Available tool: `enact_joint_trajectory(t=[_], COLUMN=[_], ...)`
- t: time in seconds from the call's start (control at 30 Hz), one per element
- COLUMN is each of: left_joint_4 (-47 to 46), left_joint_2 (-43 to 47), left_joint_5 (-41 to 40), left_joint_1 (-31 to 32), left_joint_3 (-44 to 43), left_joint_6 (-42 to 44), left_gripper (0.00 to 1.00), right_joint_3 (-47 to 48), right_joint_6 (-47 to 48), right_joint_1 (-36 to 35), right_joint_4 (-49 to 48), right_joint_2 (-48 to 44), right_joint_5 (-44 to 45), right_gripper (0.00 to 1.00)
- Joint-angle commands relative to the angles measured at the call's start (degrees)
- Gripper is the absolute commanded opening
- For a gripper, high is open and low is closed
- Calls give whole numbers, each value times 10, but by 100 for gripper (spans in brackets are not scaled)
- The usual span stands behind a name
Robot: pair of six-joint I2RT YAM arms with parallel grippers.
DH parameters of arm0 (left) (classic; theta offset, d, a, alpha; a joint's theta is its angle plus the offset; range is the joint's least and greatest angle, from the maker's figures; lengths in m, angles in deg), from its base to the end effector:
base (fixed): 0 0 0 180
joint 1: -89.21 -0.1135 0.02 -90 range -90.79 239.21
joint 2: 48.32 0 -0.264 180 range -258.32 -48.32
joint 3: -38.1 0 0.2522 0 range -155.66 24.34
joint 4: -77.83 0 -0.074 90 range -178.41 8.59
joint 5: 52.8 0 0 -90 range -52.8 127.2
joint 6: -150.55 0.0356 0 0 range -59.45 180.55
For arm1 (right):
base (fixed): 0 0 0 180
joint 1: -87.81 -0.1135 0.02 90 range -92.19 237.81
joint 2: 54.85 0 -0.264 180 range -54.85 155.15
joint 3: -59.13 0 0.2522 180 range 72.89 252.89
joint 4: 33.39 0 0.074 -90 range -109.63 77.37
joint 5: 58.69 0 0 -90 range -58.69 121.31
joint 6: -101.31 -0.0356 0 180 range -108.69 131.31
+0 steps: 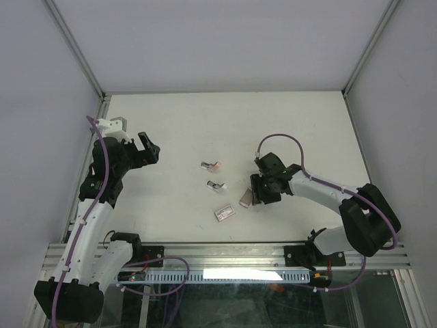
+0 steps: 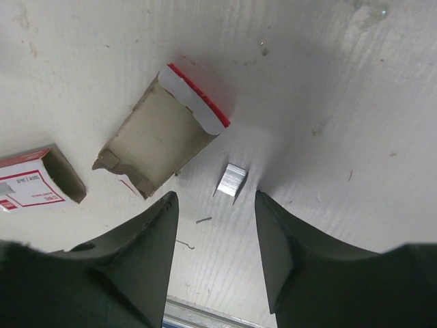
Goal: Load the staples into the stapler
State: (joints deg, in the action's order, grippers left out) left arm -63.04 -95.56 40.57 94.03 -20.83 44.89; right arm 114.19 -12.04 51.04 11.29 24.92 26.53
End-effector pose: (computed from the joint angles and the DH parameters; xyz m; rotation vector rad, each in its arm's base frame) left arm 0.1841 -0.0176 0.3080 -0.1580 2.0546 -0.2822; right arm 0.1911 0.1465 0.1654 -0.3544 2.8274 0.3624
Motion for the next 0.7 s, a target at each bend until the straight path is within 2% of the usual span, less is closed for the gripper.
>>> enact_joint_trajectory(t=[0.0,0.67], left_joint_4=[-16,-16], left_joint_2=[2,8], left_joint_5=[11,11], left_joint_1=[-1,-1], left_joint_3=[-5,-5], left_joint_6=[9,10], left_gripper=[99,99], right_joint_3=[32,82], right_joint_6=[-18,-58], right_joint_1=[-14,-57], right_joint_4=[12,50], right_joint_2=[7,78], right_joint_5=[65,165], right_gripper=[50,30])
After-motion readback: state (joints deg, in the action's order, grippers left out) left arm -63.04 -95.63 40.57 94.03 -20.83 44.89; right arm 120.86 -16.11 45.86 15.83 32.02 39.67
